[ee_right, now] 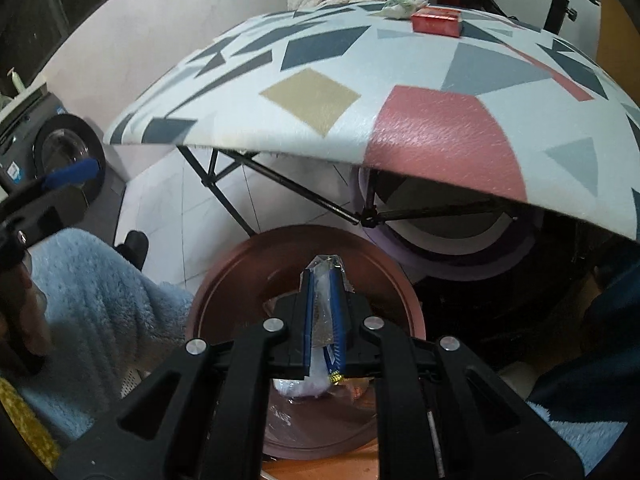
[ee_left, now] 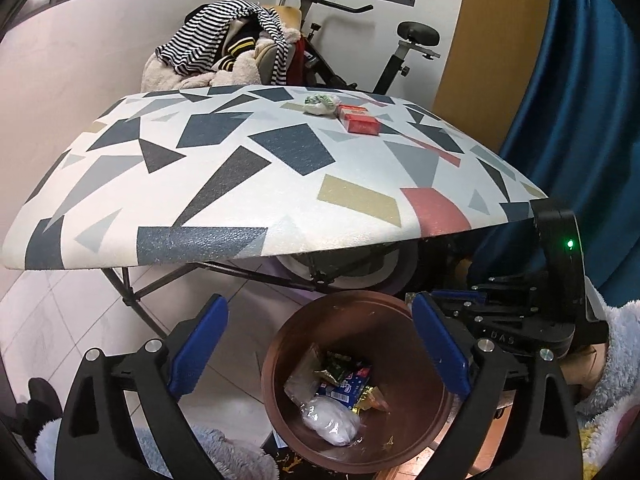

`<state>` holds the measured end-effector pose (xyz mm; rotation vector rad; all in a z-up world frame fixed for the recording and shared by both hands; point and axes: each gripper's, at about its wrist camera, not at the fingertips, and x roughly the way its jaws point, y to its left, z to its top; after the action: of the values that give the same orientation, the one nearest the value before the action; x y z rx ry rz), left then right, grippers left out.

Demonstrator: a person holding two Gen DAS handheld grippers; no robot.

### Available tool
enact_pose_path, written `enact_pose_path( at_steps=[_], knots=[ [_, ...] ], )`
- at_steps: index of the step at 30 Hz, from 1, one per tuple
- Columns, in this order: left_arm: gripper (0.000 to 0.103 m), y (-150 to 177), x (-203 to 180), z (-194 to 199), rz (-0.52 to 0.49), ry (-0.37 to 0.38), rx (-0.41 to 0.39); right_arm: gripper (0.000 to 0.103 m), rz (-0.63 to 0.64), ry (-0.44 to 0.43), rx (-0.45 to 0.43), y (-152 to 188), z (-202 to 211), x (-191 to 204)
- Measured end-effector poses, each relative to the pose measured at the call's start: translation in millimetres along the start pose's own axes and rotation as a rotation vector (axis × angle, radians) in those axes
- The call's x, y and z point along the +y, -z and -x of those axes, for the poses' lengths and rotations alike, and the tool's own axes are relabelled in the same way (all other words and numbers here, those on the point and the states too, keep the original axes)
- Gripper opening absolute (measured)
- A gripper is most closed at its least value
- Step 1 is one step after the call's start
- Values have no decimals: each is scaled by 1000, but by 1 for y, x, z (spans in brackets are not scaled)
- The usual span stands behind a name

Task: Collect trash
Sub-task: 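Open both tools over the bin to drop the spork and plastic, then raise both tools from the bin back over the table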

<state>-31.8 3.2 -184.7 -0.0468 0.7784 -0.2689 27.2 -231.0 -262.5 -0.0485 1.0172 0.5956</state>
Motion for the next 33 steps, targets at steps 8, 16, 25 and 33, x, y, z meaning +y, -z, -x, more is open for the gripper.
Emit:
enact_pose_path(
  at_steps=[8, 16, 25, 33],
  knots=[
    [91, 1, 2, -1, 11, -6, 4, 13, 19, 14, 29, 1, -10, 1],
    [91, 1, 3, -2, 17, -8, 8, 67, 44, 66, 5, 0, -8, 8],
    [91, -2, 9, 0, 49, -15, -2, 95, 49, 104, -71, -6, 9, 5],
    [91, -26, 25, -1, 89, 8, -28, 97, 32, 112, -136, -40, 37, -13]
  ],
)
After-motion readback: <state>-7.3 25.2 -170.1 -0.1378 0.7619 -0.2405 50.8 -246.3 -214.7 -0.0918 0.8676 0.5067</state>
